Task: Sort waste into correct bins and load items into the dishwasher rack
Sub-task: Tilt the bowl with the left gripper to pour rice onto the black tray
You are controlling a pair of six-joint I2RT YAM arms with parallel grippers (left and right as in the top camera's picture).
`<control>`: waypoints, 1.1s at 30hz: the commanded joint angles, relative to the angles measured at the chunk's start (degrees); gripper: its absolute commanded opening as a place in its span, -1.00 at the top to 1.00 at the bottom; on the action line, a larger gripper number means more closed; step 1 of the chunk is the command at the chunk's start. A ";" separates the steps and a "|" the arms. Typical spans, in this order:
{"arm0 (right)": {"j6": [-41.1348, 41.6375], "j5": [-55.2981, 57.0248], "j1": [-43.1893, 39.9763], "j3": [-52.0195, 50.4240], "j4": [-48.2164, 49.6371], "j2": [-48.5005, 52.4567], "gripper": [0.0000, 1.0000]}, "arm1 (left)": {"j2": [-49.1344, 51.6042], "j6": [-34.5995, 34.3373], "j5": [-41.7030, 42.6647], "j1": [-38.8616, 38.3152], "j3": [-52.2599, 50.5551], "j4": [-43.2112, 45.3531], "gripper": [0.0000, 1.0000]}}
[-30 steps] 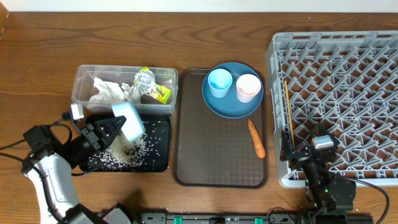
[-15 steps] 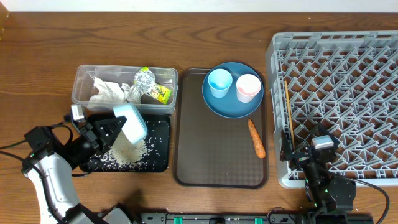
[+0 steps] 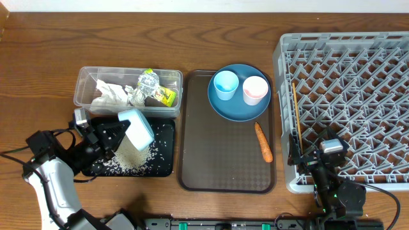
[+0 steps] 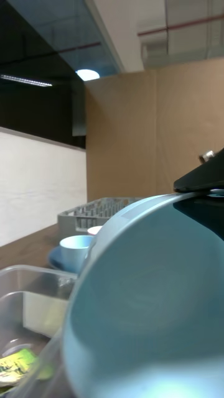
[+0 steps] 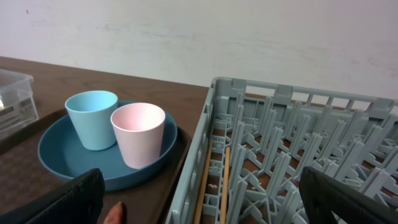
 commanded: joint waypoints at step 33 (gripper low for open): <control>-0.50 0.09 0.26 -0.09 -0.15 -0.31 -0.99 | -8.76 -15.23 -22.86 -6.08 8.85 6.34 0.88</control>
